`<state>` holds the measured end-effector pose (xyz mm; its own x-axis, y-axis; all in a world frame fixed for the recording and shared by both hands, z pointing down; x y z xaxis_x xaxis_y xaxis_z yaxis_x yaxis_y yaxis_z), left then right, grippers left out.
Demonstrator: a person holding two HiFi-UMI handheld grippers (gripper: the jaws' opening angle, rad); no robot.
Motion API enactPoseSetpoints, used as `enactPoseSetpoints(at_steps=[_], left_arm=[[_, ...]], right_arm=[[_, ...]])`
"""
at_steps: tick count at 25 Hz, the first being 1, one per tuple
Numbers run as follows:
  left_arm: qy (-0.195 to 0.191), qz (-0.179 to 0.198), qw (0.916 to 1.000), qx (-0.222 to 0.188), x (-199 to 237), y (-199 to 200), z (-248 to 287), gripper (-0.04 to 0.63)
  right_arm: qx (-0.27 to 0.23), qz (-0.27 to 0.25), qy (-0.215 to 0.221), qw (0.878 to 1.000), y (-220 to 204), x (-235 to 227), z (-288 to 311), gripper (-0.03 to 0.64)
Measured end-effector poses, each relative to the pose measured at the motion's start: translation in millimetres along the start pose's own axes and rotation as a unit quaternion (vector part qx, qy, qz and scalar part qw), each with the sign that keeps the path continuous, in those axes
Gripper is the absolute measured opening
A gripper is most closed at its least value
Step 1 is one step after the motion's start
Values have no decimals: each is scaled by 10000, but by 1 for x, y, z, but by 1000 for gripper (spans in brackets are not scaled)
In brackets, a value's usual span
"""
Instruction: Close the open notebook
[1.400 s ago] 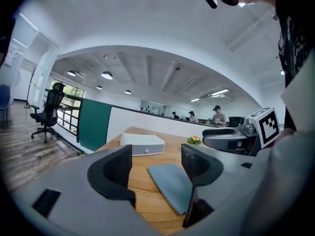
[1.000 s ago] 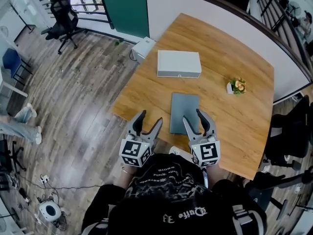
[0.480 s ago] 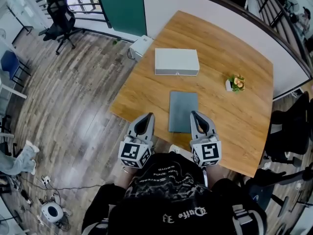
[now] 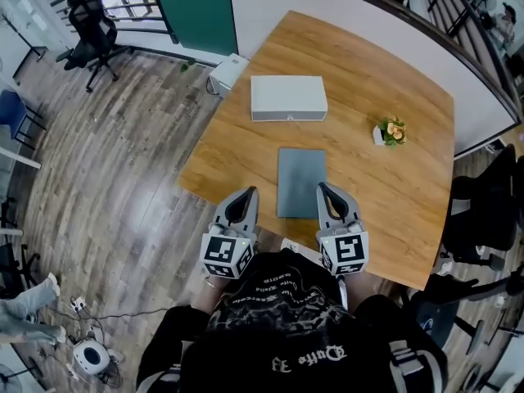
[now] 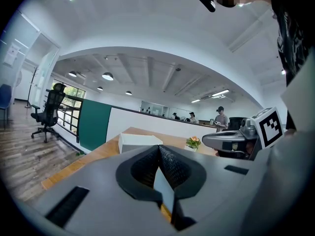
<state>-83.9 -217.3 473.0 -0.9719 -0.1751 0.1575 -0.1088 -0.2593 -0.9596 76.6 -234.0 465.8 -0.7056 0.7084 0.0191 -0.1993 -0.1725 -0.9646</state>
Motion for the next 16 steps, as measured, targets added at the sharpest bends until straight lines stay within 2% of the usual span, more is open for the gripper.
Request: enactPoseSetpoints(at_steps=[16], left_arm=[[-62,33,10000,50,-5,-4,10,21]], right_arm=[[120,-4,100,9999,-7,-4,0,5]])
Point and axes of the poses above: the fingertips, and each gripper's own axes: z forward along the fingers, x to its left, y out of its top, the point moved 2 cm from there along -z, backward along the fingers, and after that the axes turned 14 degrees about y, right-handed, at the moved point
